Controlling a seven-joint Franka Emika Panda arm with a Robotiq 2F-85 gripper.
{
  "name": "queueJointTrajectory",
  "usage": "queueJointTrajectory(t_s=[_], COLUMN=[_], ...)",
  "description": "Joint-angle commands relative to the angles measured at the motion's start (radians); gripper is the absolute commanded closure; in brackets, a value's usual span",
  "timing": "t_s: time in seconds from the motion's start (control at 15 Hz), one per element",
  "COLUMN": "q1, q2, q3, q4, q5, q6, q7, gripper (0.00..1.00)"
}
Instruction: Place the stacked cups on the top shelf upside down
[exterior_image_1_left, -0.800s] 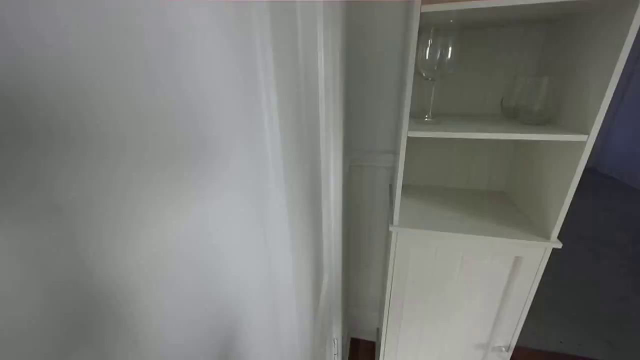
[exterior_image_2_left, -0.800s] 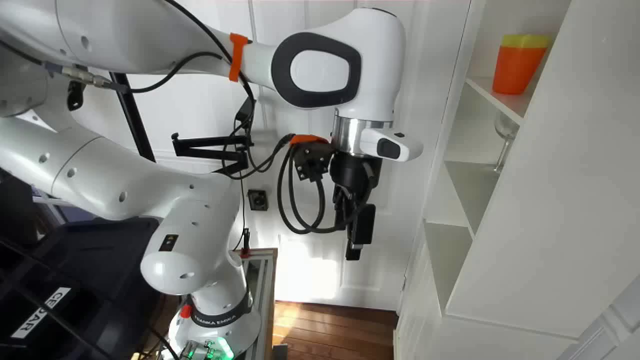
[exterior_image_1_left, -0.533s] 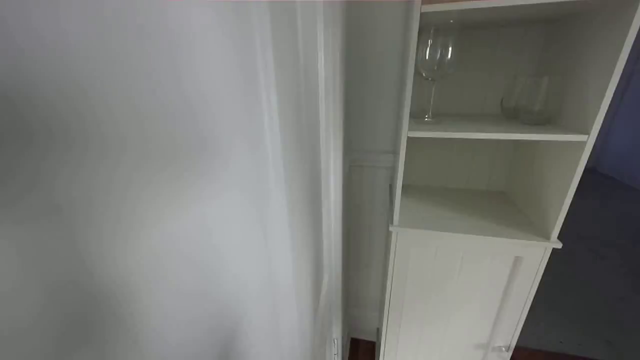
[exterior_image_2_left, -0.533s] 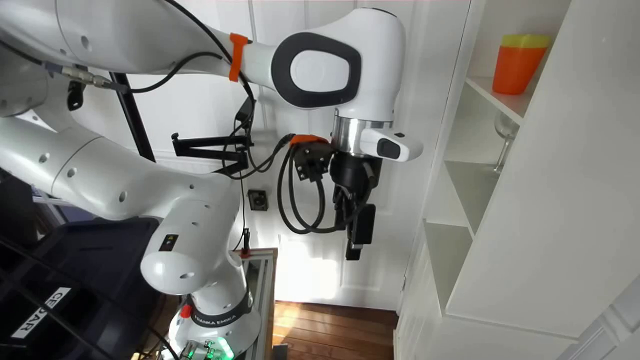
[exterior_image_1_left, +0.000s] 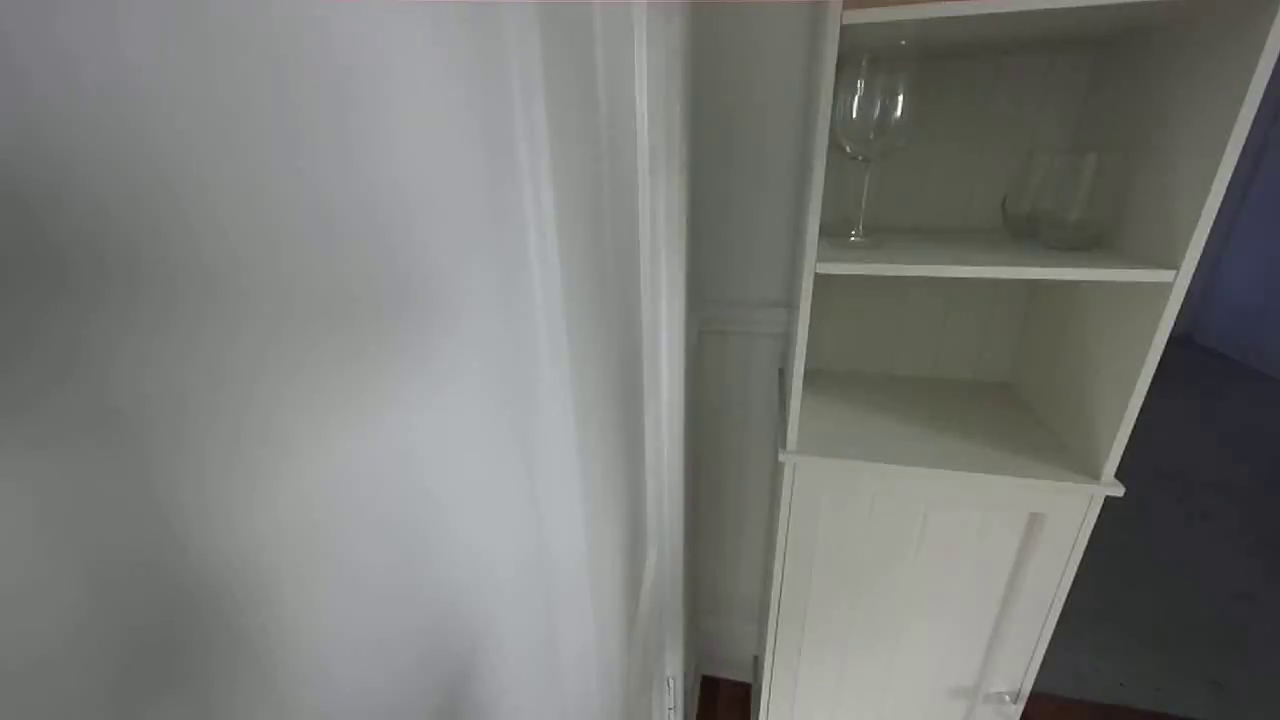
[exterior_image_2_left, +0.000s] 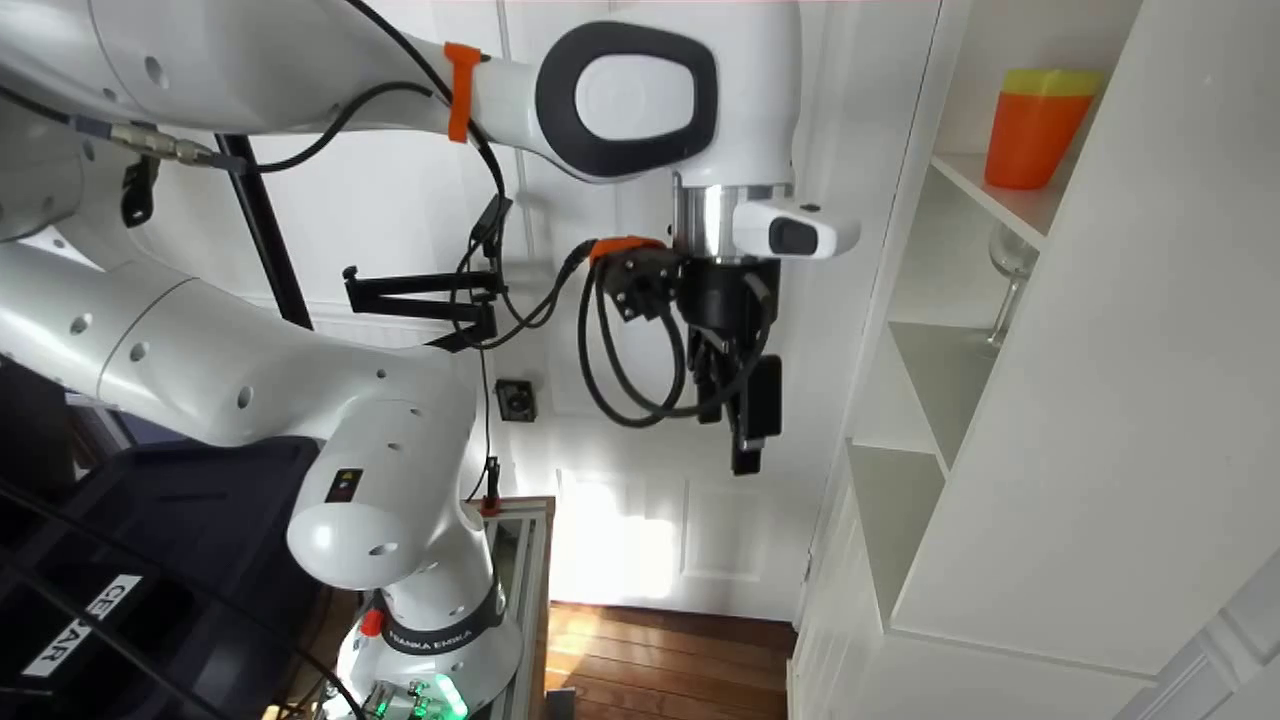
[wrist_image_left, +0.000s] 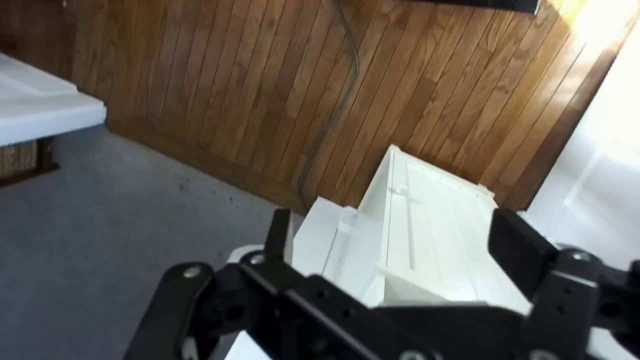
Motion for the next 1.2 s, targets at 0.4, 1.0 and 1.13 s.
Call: queueJointTrajectory(t_s=[0.4,1.0,1.13], q1=[0.127,0.122,0.157], q2=[0.040,0.029,0.035], q3=[-0.043,-0.025,-0.045], q4=[0.271,0.245,0.226], q5=[0.192,0.195,0.256], q6=[0.062,0.125,0.269], q7=[-0.066,-0.091,-0.104], gripper=[0.00,0.00,0.00])
